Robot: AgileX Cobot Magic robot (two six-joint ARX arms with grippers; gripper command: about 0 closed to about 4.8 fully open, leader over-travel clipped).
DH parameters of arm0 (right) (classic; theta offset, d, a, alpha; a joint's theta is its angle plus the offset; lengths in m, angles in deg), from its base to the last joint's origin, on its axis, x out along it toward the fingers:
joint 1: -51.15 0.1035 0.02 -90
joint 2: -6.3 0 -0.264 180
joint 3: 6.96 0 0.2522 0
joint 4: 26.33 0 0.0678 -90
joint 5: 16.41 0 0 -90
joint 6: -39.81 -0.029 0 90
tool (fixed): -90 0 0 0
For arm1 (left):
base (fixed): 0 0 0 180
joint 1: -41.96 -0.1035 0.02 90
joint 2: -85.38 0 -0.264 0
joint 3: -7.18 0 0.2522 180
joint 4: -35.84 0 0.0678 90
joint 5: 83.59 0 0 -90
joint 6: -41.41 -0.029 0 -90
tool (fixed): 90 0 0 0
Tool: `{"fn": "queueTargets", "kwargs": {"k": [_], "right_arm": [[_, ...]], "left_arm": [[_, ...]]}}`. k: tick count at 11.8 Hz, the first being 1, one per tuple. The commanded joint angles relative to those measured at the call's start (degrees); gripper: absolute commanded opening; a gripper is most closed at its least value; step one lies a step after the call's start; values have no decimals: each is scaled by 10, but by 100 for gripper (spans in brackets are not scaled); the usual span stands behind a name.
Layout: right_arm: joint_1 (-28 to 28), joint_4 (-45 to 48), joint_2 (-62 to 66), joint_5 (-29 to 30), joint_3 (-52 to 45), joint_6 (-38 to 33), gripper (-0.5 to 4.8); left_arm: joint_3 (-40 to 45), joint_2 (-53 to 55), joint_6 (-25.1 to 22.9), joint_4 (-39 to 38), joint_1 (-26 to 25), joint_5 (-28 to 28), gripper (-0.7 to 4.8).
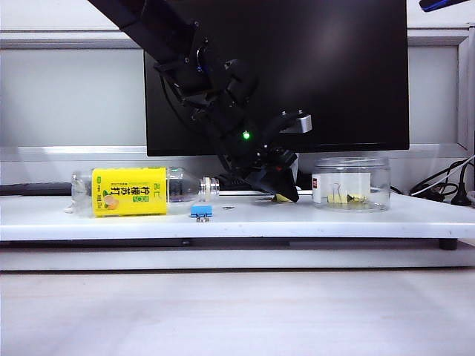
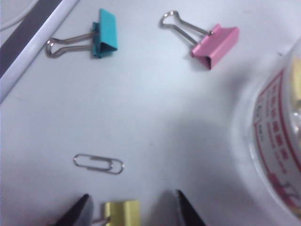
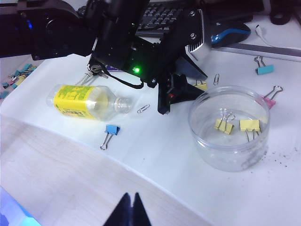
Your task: Pick up the clips with the largest number of clips of the same color on the table and place them in a round transparent plastic box.
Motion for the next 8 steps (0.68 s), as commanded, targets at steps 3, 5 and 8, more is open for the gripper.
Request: {"fn": "queueTargets", "kwargs": {"k": [3,5,8], "right_arm": [[0,9,-2,4,2,0,13],[0,10,-2,4,2,0,13],[0,14,-2,-2,2,0,13]], "left_arm": [[4,10,12,-48,-4,-13,50],[4,-14,10,-47,-4,-12,52],[4,-71,10,-51,-5,8,54]]}}
